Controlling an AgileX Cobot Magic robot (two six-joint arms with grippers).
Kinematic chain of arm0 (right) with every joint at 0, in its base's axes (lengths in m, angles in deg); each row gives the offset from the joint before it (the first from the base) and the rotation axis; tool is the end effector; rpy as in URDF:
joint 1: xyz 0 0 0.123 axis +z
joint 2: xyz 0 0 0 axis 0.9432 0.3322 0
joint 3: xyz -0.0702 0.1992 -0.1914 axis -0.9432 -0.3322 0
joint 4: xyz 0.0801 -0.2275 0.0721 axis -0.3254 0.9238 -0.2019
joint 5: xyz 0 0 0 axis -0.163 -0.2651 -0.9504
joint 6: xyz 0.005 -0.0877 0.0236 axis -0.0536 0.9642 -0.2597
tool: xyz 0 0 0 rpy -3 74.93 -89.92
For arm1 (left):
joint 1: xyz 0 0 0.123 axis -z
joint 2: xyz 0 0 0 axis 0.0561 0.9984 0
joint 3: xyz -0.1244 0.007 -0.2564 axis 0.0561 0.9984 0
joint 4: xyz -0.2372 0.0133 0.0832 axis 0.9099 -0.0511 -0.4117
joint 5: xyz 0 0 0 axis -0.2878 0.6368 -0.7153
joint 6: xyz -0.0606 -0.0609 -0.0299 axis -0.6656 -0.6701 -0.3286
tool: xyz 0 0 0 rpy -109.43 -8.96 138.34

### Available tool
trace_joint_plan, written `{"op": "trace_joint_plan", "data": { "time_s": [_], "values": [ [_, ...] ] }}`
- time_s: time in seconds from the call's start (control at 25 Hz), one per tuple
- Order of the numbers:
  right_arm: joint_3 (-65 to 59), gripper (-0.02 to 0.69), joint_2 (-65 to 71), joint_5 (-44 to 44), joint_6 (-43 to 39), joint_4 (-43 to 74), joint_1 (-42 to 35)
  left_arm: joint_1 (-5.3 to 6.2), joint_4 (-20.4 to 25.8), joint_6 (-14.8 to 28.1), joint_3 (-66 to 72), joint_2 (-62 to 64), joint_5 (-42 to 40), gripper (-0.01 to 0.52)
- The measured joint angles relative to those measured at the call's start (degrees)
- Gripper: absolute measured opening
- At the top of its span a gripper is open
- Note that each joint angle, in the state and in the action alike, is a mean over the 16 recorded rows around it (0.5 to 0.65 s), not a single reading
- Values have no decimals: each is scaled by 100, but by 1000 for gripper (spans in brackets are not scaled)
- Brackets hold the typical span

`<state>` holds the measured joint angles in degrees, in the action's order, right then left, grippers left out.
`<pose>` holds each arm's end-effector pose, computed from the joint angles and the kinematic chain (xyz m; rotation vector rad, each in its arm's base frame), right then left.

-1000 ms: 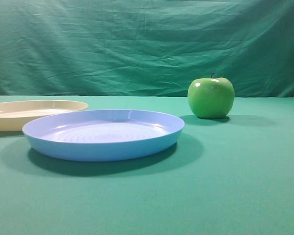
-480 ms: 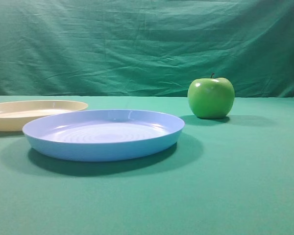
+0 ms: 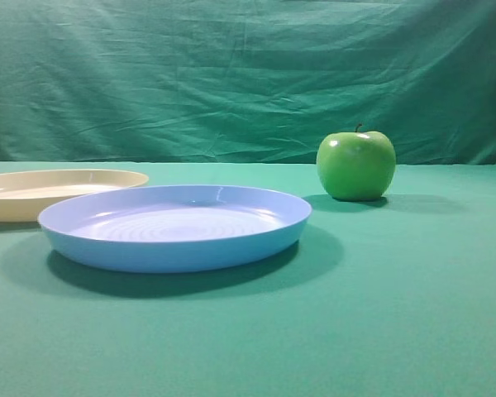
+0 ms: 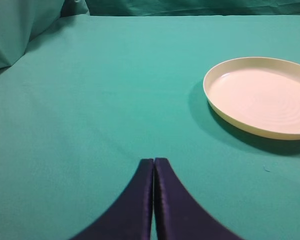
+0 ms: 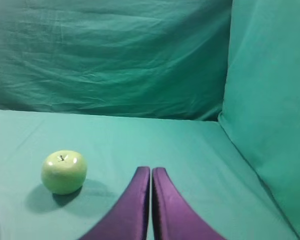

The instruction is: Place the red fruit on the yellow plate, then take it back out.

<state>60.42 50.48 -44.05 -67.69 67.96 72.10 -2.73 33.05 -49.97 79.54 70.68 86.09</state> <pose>0.0331 0.0068 0.2670 -0.1557 1.6696 -0.0012 0.0515 0.0105 0.1775 -0.0970 1.8363 0.0883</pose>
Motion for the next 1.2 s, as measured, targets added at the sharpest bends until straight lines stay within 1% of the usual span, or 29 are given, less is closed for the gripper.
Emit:
{"op": "trace_joint_plan", "data": {
  "time_s": [0.2,0.4,0.72,1.2],
  "values": [
    [-868,0,-113,625,0,0,-85,0,0,0,0,0,0,0],
    [-1444,0,-121,911,0,9,-90,0,0,0,0,0,0,0],
    [-1834,0,-121,820,-3,130,-90,0,0,0,0,0,0,0],
    [-1860,0,-121,648,-10,295,-90,0,0,0,0,0,0,0]
  ]
}}
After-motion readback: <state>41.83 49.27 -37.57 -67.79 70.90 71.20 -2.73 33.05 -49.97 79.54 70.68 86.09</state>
